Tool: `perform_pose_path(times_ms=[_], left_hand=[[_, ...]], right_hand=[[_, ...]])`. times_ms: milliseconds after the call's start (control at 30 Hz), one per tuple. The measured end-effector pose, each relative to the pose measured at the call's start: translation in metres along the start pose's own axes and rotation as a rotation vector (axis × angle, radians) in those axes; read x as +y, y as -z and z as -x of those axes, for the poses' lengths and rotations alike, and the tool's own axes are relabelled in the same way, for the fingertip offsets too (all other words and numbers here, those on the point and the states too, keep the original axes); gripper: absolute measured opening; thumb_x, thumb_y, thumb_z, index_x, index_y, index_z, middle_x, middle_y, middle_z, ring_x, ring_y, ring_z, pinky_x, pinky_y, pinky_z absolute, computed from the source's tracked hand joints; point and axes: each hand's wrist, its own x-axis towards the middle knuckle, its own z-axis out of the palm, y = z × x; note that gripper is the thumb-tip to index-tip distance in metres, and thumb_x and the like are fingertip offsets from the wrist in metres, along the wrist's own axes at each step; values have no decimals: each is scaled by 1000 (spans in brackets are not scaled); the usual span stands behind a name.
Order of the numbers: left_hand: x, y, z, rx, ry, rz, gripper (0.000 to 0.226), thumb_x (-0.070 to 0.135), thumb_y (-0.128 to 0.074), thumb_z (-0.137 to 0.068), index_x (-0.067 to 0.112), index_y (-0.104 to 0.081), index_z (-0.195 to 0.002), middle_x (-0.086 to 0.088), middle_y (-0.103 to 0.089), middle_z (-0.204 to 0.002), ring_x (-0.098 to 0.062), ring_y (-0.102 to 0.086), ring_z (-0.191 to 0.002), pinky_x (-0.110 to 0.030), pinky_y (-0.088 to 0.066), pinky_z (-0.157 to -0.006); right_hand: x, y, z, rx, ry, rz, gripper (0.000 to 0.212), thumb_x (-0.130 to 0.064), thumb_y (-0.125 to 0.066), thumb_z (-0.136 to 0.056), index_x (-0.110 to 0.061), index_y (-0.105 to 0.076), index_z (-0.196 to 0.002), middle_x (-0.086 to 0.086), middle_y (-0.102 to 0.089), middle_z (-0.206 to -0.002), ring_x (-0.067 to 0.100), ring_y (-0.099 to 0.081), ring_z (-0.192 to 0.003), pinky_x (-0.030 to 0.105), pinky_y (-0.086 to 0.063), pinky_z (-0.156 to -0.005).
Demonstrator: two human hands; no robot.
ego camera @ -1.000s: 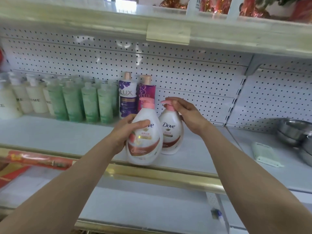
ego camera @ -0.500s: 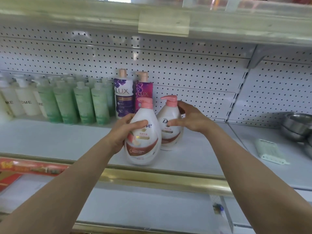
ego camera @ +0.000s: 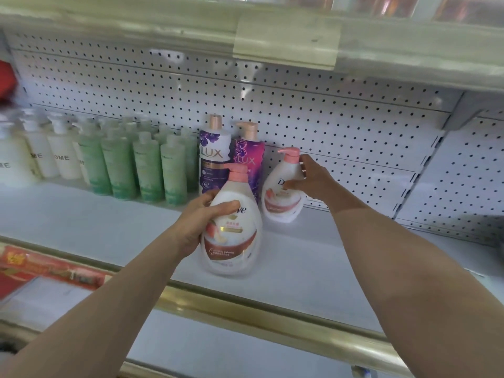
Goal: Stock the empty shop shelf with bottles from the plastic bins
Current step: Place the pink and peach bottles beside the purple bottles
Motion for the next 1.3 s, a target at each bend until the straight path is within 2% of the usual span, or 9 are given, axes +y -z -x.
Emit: perform_pose_path(times_ms=[433,600,667,767,867,933,1067,1200,1300], left_hand=[[-4,-10,-9,20,-32,-28,80,39,-91,-49,20,-61,-121,-11,-76,-106,-33,-74,-94,-41,-59,-78],[-3,-24,-9,-6,-43,-53,80,40,-91,-53,18,-59,-123,-11,-76,-105,-33,-74,-94,-41,-59,-79],[-1,-32,-10,-23,-42,-49,78,41,-90,-56,17,-60,-124,-11,-76,-106,-33,-74,-95,-42,-59,-81],[1,-52,-13,-43,-61,-20,61,37,-85,-66,16,-64,-120,-9,-76,-107,-30,-74,-97,-39,-59,-79],[7,-74,-16,-59,-66,1,54,37,-83,-69,17,-66,-116,-8,-77,-105,-27,-74,-95,-36,-60,-76],[11,-87,-18,-80,-63,-24,58,41,-83,-69,16,-67,-119,-8,-76,-106,-28,-74,-97,-42,-59,-84],[17,-107,-22,-94,-54,-46,61,45,-82,-69,16,-67,-121,-10,-75,-109,-32,-72,-100,-51,-54,-95],[16,-119,-26,-95,-53,-87,60,47,-84,-66,21,-68,-119,-6,-76,-109,-29,-73,-99,-52,-54,-96],[15,-124,-28,-93,-41,-120,78,51,-84,-64,21,-61,-132,-7,-70,-122,-29,-70,-107,-50,-53,-99]], right_hand=[[3,-9,-10,100,-22,41,72,-30,-82,-80,-23,-49,-143,1,-65,-126,25,-58,-116,42,-48,-100],[-6,-6,6,108,-73,-10,84,-42,-78,-83,-17,-37,-152,4,-50,-148,26,-47,-135,40,-40,-109],[-15,1,25,144,-46,-163,75,-47,-76,-84,-20,-44,-147,3,-48,-149,20,-49,-132,41,-40,-110],[-23,15,60,-84,16,-430,44,-52,-71,-87,-26,-67,-123,-6,-69,-123,13,-65,-114,40,-52,-101],[-27,27,90,-361,-26,-445,50,-57,-74,-82,-30,-66,-124,-8,-74,-116,12,-69,-110,35,-55,-94],[-26,30,100,-438,-38,-398,55,-51,-78,-82,-30,-61,-129,-7,-73,-119,12,-69,-110,36,-55,-95],[-22,39,110,-353,-62,-396,56,-37,-85,-79,-29,-61,-129,-5,-74,-117,13,-71,-108,41,-54,-98],[-14,48,114,-309,-67,-398,53,-33,-86,-77,-27,-64,-125,-2,-75,-113,13,-73,-102,36,-58,-88],[-8,49,113,-270,-77,-418,55,-32,-88,-75,-26,-64,-124,1,-74,-113,15,-73,-101,34,-58,-83]])
